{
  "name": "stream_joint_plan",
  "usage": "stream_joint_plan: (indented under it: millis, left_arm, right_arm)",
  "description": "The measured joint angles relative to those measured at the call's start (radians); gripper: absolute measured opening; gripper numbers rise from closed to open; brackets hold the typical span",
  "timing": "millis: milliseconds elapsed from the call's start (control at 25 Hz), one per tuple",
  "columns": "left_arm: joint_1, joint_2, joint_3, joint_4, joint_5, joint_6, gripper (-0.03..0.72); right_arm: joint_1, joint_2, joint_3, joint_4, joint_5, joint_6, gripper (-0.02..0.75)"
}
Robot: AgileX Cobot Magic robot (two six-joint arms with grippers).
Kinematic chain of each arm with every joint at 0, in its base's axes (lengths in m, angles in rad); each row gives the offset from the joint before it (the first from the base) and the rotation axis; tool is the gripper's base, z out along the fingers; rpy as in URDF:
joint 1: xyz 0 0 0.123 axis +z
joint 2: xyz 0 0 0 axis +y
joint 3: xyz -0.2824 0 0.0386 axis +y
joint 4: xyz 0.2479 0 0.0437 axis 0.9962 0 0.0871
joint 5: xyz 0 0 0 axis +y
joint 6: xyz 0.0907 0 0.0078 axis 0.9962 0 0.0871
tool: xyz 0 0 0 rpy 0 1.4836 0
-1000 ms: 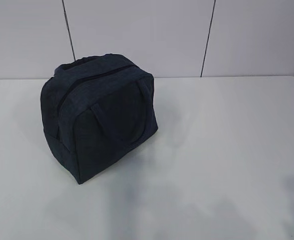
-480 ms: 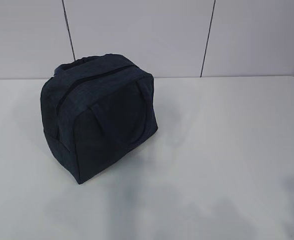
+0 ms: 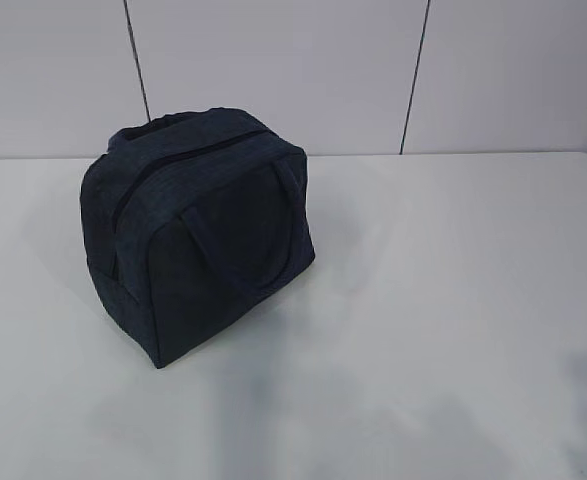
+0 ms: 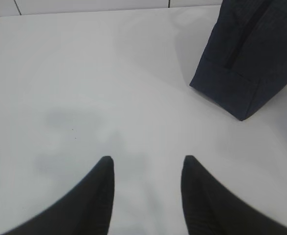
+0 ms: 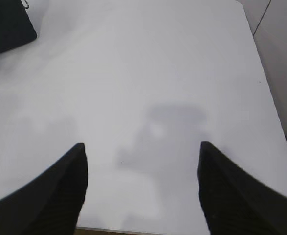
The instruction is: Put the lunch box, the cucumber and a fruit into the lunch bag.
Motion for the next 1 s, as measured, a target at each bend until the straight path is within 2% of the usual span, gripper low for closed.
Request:
stream_joint_plan:
  millis: [1000]
  left_arm:
    - [0.0,0.0,0.0,0.0,0.0,0.0,0.326]
  right_arm:
    - [0.0,0.0,0.0,0.0,0.0,0.0,0.508]
